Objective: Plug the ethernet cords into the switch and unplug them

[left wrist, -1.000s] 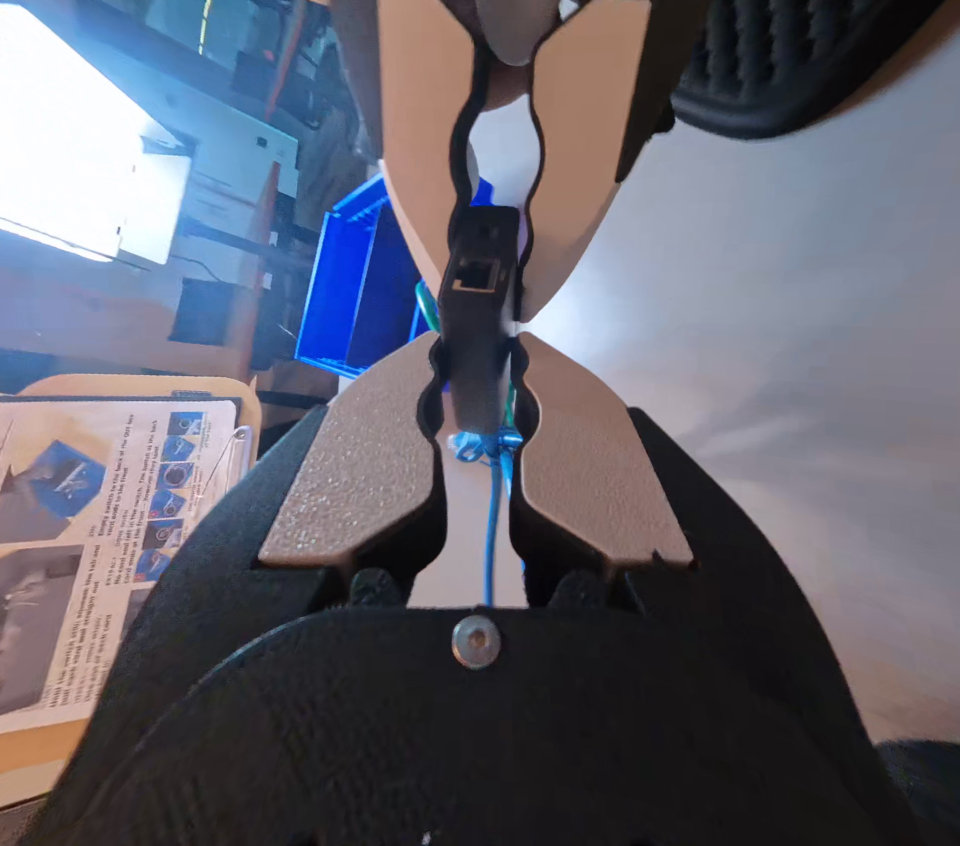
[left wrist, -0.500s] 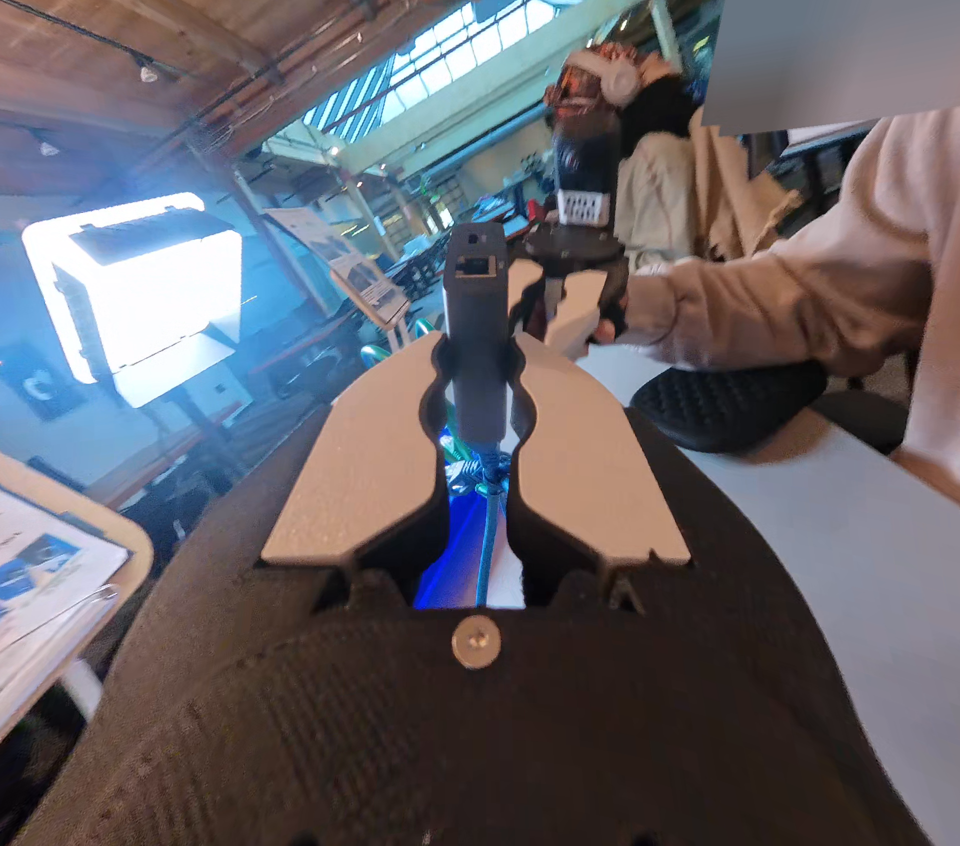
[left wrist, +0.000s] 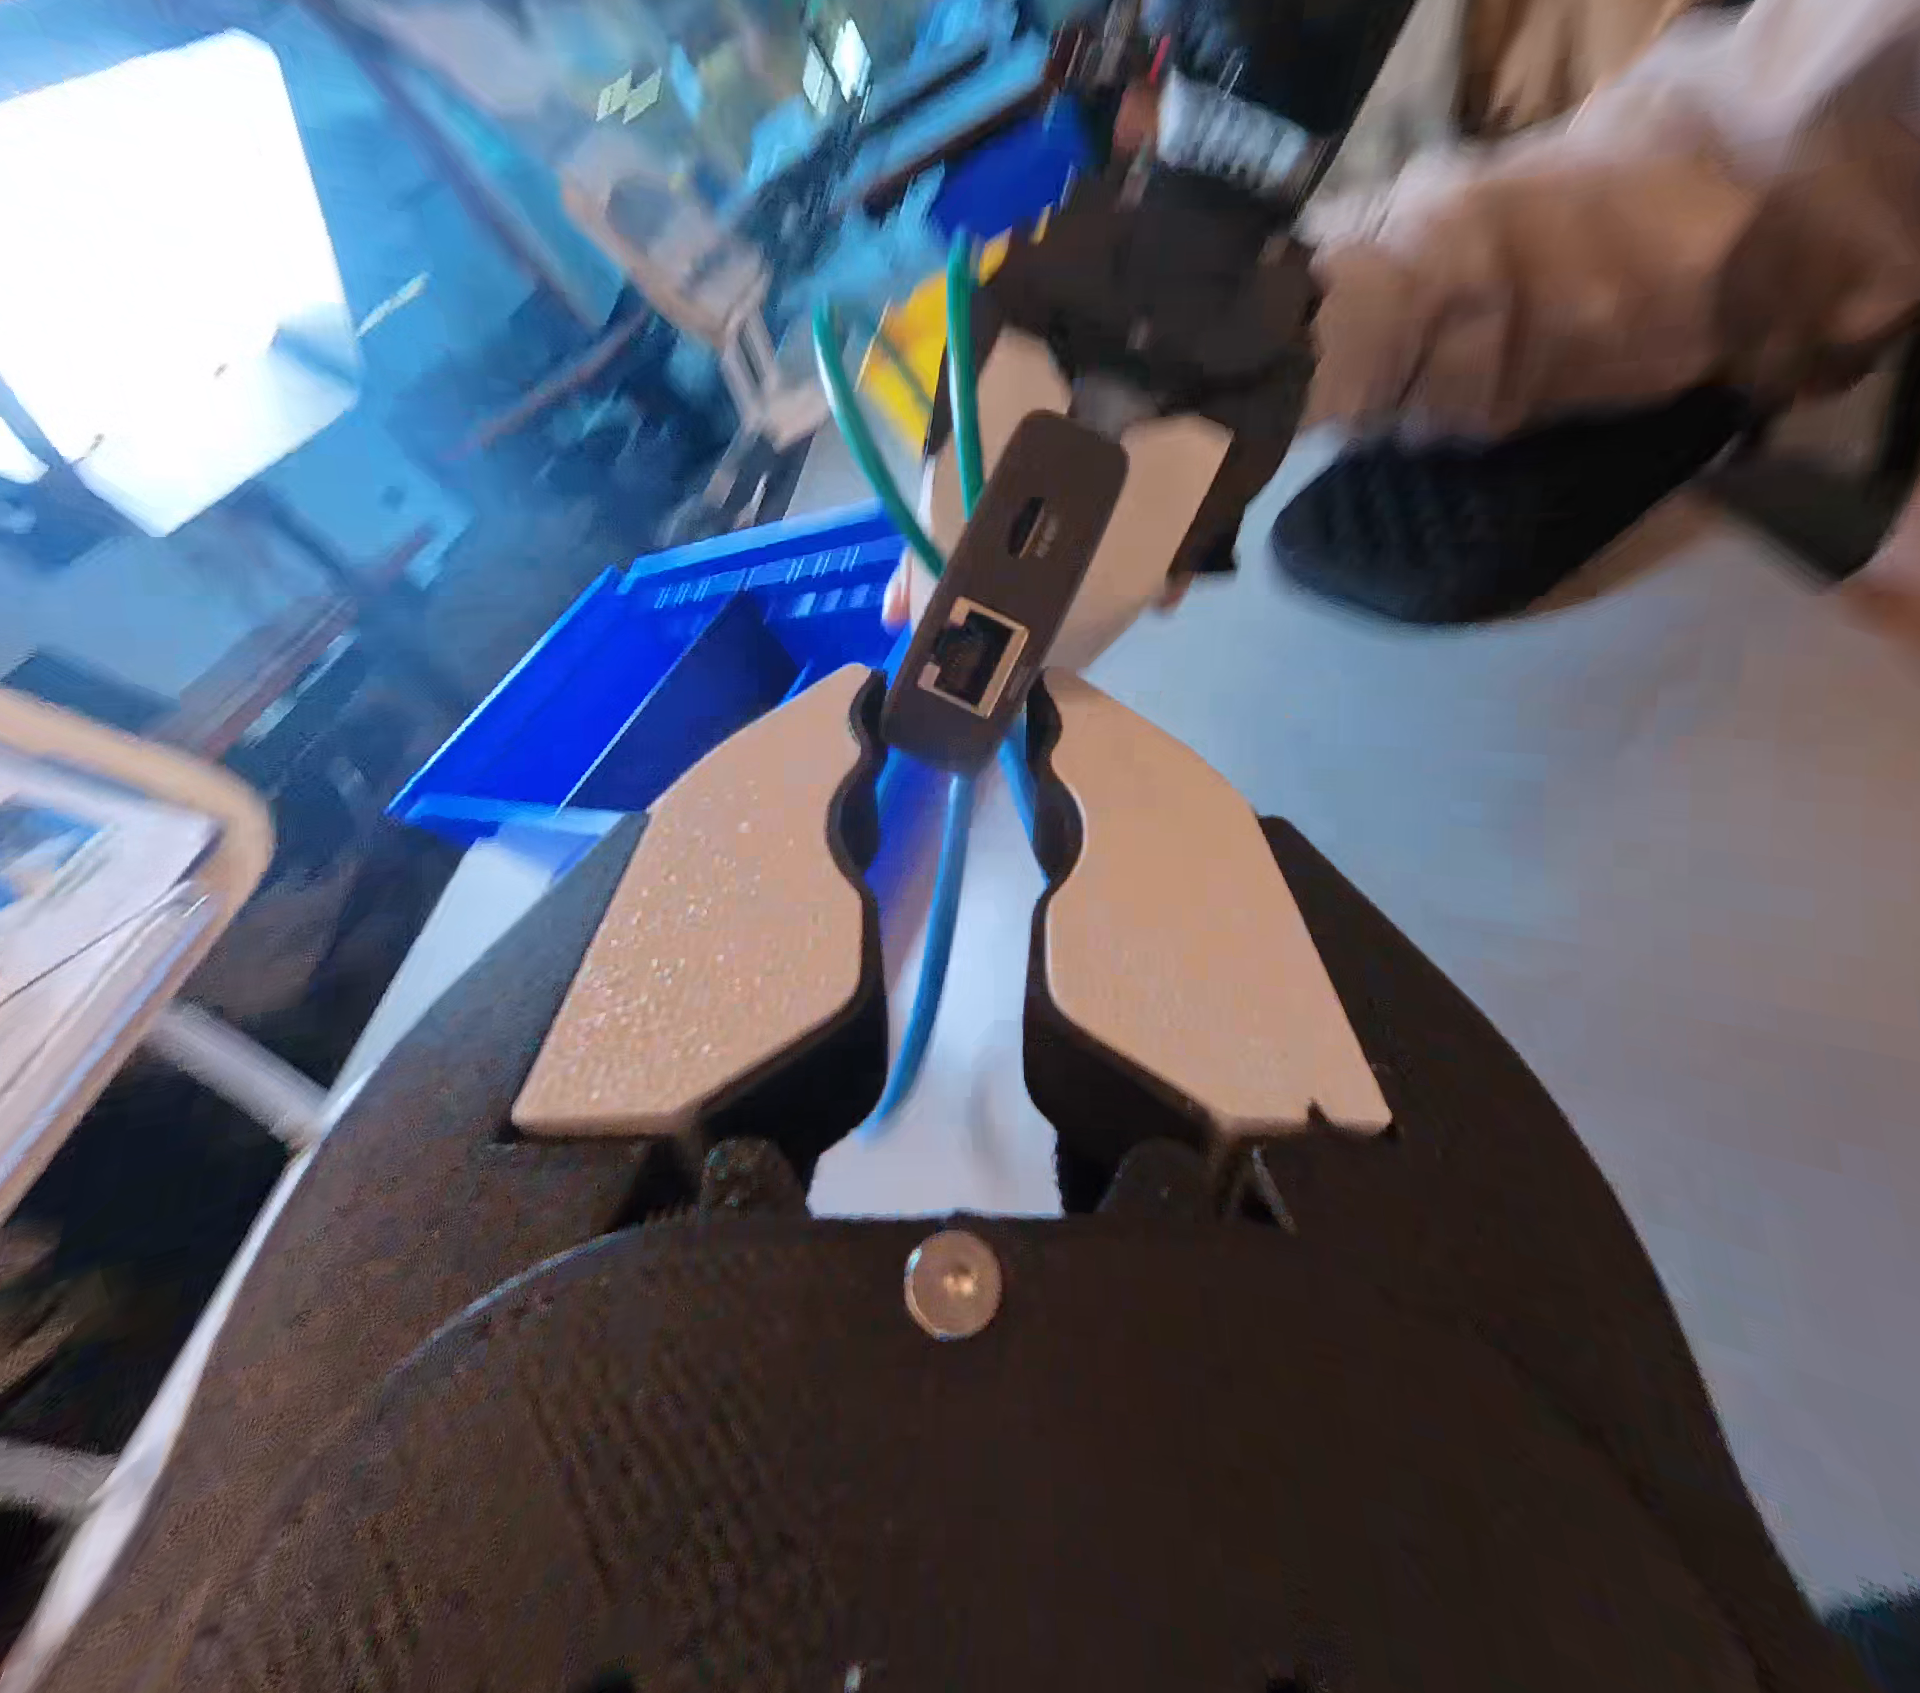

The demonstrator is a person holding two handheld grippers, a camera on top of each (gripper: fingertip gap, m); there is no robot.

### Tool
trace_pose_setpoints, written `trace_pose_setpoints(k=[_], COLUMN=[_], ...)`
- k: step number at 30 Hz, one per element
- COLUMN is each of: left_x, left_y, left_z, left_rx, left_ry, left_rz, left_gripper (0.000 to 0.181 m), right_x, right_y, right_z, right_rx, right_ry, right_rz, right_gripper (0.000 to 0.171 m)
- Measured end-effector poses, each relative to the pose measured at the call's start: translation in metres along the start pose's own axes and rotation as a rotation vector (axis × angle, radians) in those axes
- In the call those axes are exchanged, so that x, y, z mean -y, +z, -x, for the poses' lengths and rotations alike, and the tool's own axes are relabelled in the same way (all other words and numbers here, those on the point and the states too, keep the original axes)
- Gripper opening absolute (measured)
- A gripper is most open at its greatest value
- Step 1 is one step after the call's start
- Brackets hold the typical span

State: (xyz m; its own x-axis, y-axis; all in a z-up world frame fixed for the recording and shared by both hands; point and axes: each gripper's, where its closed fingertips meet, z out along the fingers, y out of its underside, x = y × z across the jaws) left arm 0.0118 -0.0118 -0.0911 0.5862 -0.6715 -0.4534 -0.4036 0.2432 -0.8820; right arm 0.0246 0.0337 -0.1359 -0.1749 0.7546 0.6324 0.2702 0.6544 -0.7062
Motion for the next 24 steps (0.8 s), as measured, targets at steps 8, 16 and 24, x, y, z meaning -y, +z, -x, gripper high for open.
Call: trace_pose_setpoints(k=[8, 16, 24], left_x=[-0.051, -0.037, -0.029], left_y=[-0.002, -0.016, -0.035], left_z=[-0.003, -0.011, 0.008], left_rx=[0.273, 0.364, 0.428], left_ry=[0.496, 0.409, 0.257], left_rz=[0.471, 0.32, 0.162], left_gripper=[0.036, 0.022, 0.021], right_x=[-0.024, -0.002, 0.074], right_y=[0.002, 0.001, -0.044], right_z=[0.0, 0.002, 0.005], right_rx=[-0.134, -0.134, -0.051], right_ry=[-0.279, -0.227, -0.243], right_rz=[0.364, 0.242, -0.225], right_gripper=[0.017, 0.021, 0.023])
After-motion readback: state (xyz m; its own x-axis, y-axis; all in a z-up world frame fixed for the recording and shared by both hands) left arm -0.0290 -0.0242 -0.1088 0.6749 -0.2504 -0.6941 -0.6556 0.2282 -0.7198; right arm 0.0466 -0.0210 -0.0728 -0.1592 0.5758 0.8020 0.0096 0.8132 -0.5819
